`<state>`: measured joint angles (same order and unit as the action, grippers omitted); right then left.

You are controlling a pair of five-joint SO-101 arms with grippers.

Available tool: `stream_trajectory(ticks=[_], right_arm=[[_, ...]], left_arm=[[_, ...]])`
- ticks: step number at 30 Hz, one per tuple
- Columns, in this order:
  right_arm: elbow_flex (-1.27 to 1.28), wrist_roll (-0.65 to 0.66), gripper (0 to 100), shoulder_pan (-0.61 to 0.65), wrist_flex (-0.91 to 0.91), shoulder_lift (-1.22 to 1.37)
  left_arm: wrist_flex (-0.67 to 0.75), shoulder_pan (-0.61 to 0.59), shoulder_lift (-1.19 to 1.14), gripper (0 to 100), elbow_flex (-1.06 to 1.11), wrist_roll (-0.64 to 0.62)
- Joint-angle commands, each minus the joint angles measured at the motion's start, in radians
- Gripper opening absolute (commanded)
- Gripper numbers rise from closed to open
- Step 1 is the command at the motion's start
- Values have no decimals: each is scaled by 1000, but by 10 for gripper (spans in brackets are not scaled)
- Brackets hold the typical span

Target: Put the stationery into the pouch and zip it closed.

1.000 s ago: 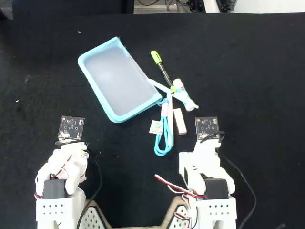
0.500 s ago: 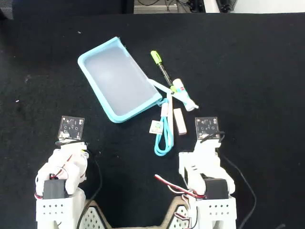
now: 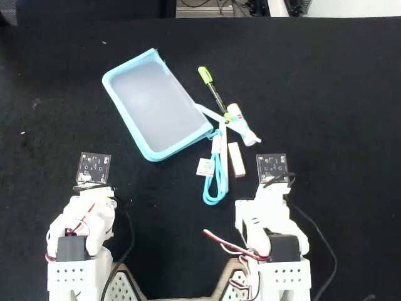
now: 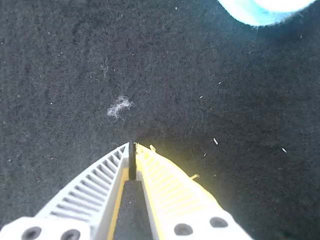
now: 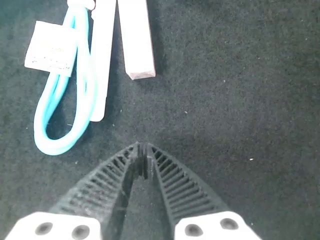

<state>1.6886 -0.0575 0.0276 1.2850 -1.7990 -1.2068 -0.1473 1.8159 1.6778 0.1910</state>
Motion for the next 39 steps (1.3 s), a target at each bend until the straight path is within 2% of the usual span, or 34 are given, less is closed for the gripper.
stream_trajectory(ticks=[1, 16, 20, 25, 29, 31, 34, 39], right_arm=[[-4, 12, 12, -8, 8, -94], [-4, 12, 12, -8, 8, -94], [-4, 12, 12, -8, 8, -94], [-4, 12, 12, -8, 8, -94], [-4, 12, 12, -8, 8, -94], [-4, 12, 12, -8, 8, -94], [-4, 12, 12, -8, 8, -94], [-4, 12, 12, -8, 8, -94]], left_arm=[[-6, 7, 3, 30, 21, 8], [-5, 2, 6, 30, 21, 11], [40, 1, 8, 32, -21, 12], [144, -124, 8, 33, -196, 14], [224, -243, 6, 37, -236, 18], [241, -286, 6, 88, -228, 66], [262, -309, 8, 199, -197, 55], [267, -311, 8, 202, -209, -32]])
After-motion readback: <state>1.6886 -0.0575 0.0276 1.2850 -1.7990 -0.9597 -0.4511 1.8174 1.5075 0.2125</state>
